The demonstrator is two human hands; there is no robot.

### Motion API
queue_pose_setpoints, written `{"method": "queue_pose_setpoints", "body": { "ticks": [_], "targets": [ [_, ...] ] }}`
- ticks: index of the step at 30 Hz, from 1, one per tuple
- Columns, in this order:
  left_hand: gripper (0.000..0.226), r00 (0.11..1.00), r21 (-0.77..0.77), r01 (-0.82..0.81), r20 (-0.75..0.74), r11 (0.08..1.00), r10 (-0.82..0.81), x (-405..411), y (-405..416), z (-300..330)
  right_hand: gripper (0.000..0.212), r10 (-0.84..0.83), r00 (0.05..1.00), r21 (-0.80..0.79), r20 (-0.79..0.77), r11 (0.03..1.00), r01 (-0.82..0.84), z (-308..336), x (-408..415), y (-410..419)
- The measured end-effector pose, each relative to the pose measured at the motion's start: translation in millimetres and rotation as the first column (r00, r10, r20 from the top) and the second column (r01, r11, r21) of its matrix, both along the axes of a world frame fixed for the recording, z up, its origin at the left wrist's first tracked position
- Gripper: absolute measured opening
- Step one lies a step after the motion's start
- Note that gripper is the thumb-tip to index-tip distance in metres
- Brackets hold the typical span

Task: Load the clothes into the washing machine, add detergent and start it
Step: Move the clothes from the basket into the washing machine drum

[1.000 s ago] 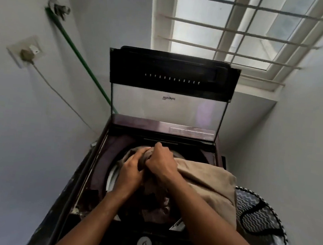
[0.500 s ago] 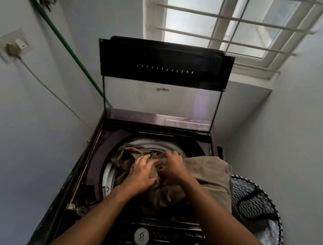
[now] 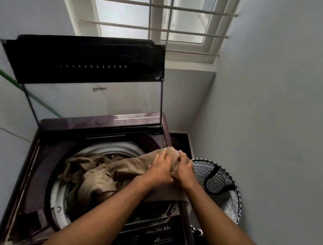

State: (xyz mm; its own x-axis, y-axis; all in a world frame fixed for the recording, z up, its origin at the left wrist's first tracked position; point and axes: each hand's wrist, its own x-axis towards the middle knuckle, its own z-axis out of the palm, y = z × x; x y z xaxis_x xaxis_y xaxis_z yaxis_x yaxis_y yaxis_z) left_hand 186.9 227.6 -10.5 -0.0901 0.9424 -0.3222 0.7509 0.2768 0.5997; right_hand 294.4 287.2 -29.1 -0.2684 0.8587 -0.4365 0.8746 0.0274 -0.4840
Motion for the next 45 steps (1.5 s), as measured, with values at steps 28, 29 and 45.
{"method": "queue_pose_setpoints", "body": {
  "ticks": [28,29,45],
  "targets": [
    [0.05,0.705,0.396,-0.699,0.524,0.596,0.478,-50.0,-50.7,56.6,0.018,0.094,0.919,0.184,-0.384,0.983,-0.024,128.1,-99.5,-46.9],
    [0.05,0.681,0.42,-0.726,0.548,0.545,0.486,-62.5,-57.7,65.3,0.014,0.117,0.882,0.192,-0.456,0.981,-0.03,134.7,-112.7,-53.0],
    [0.048,0.825,-0.002,-0.561,-0.078,0.828,0.559,-154.6,-179.3,-54.6,0.043,0.432,0.86,-0.26,-0.273,0.827,-0.498,-11.9,-180.6,-142.2]
  ]
}}
